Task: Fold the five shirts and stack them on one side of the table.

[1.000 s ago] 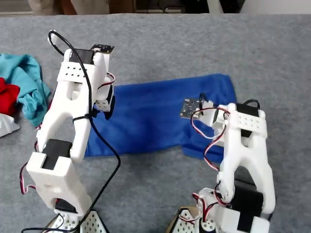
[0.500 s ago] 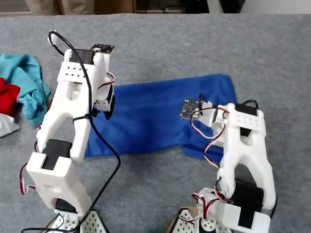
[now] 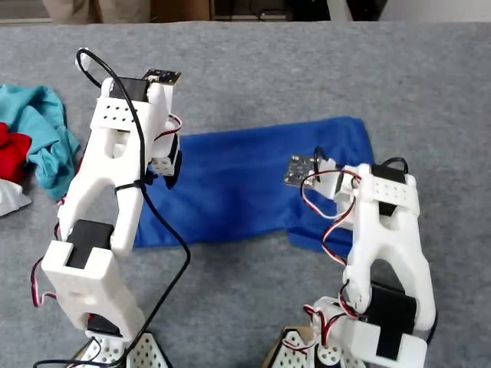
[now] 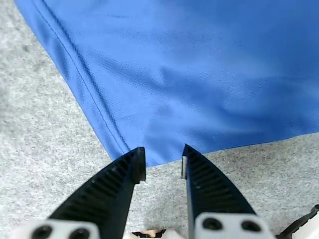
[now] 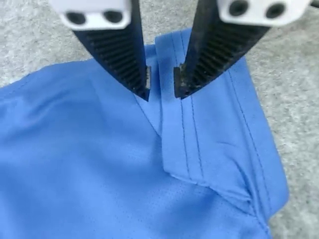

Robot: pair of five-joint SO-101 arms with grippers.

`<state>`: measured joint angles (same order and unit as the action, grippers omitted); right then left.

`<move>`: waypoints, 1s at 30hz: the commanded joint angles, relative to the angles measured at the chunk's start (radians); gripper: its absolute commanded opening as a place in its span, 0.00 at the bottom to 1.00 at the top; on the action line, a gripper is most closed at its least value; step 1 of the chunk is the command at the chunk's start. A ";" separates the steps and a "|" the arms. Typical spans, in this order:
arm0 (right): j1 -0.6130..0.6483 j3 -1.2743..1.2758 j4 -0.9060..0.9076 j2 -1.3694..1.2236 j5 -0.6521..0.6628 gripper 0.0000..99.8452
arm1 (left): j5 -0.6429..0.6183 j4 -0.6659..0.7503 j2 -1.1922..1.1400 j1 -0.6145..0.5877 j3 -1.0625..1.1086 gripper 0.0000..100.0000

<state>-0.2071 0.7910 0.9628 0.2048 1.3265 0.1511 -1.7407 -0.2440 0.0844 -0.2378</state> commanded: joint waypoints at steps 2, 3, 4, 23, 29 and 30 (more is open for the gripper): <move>0.007 0.007 -0.054 -0.058 0.006 0.11 | 0.005 0.005 0.044 -0.003 0.000 0.13; 0.008 0.005 -0.055 -0.079 0.006 0.11 | 0.005 0.005 0.044 -0.003 0.000 0.13; 0.008 0.002 -0.060 -0.101 0.006 0.11 | 0.005 0.005 0.044 -0.003 0.000 0.13; -0.024 -0.119 0.002 -0.171 0.006 0.01 | 0.005 0.005 0.044 -0.005 0.000 0.13; -0.041 -0.254 0.117 -0.170 0.006 0.01 | 0.005 0.005 0.044 -0.005 -0.002 0.13; -0.041 -0.275 0.132 -0.170 0.006 0.01 | 0.005 0.005 0.044 -0.005 -0.002 0.13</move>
<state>-0.2256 0.6053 1.0487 0.0345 1.3265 0.1511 -1.7407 -0.2440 0.0844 -0.2378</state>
